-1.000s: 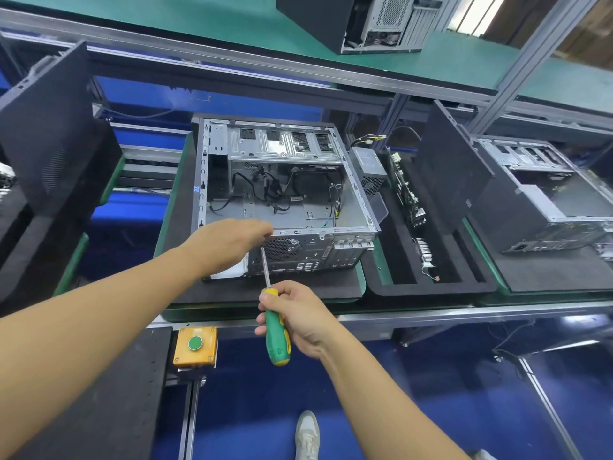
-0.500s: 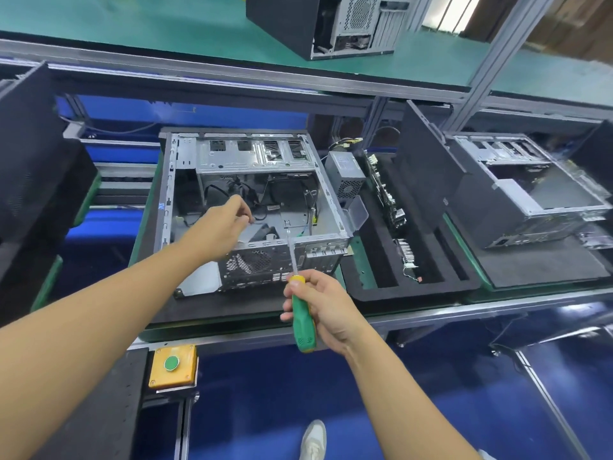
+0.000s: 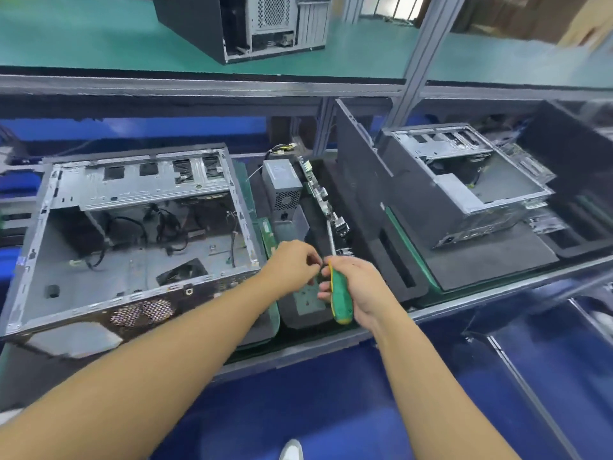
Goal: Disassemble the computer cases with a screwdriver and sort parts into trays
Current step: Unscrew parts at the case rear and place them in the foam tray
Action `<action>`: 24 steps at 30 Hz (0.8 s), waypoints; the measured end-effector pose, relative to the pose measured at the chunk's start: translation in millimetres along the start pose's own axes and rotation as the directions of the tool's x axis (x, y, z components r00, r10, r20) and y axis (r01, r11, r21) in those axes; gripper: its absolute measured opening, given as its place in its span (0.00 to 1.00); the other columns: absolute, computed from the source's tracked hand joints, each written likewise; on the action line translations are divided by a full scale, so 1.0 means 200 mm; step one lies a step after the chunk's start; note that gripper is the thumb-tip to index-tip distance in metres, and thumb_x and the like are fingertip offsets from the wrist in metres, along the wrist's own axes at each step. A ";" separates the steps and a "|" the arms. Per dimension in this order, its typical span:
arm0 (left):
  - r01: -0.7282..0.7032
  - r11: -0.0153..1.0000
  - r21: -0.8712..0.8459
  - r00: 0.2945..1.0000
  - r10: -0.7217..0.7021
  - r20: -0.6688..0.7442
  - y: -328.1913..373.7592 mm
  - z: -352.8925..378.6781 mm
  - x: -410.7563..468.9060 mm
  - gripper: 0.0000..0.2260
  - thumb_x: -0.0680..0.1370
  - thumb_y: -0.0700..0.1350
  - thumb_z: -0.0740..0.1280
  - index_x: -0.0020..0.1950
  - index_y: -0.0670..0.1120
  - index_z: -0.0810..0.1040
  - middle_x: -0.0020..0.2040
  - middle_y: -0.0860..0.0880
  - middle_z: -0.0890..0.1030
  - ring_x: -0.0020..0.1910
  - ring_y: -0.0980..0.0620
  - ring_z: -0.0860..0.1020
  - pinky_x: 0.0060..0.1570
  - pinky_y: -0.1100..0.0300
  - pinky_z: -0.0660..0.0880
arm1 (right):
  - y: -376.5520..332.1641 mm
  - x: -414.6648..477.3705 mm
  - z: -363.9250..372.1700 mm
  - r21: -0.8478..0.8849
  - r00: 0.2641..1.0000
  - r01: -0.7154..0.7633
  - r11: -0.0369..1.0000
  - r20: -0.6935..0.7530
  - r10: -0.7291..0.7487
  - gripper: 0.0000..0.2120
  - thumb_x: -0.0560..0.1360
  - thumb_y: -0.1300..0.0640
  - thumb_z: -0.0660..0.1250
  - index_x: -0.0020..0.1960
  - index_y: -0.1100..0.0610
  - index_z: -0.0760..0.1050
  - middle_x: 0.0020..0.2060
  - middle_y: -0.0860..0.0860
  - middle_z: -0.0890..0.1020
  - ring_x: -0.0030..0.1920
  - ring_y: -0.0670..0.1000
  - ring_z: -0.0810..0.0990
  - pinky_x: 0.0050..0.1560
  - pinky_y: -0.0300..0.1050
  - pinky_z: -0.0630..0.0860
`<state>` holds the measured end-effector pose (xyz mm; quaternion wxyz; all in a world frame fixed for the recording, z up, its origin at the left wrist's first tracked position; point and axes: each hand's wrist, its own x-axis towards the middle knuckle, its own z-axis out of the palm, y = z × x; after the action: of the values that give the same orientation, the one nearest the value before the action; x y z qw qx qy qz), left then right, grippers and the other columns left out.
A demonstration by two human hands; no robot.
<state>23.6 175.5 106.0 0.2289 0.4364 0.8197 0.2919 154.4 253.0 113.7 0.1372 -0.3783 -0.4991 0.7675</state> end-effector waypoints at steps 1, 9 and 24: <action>0.062 0.997 -0.044 0.998 -0.060 0.034 0.02 0.07 0.05 0.06 0.77 0.42 0.67 0.47 0.47 0.85 0.38 0.50 0.85 0.29 0.58 0.79 0.33 0.70 0.72 | -0.02 0.04 -0.05 0.007 0.999 -0.012 1.000 -0.036 0.012 0.07 0.82 0.61 0.63 0.54 0.65 0.76 0.35 0.56 0.79 0.29 0.52 0.78 0.32 0.47 0.81; 0.386 0.888 0.251 0.892 -0.429 0.143 -0.16 0.38 0.31 0.04 0.80 0.37 0.63 0.48 0.45 0.75 0.42 0.48 0.76 0.39 0.48 0.76 0.38 0.61 0.73 | -0.03 0.28 -0.36 0.000 0.988 -0.091 0.996 -0.127 0.090 0.10 0.78 0.58 0.68 0.54 0.65 0.77 0.41 0.58 0.79 0.30 0.53 0.79 0.34 0.47 0.79; 0.421 0.866 -0.270 0.904 -0.376 0.203 -0.01 0.12 0.45 0.12 0.80 0.32 0.58 0.53 0.41 0.81 0.49 0.40 0.83 0.40 0.46 0.83 0.43 0.53 0.82 | -0.18 0.42 -0.19 -0.037 0.997 -0.072 0.997 0.011 0.073 0.06 0.79 0.61 0.65 0.53 0.63 0.77 0.34 0.53 0.78 0.26 0.50 0.73 0.27 0.42 0.73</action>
<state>-8.7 257.8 75.1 0.4078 0.2361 0.8181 0.3297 120.1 343.8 99.0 0.0991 -0.3937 -0.4997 0.7652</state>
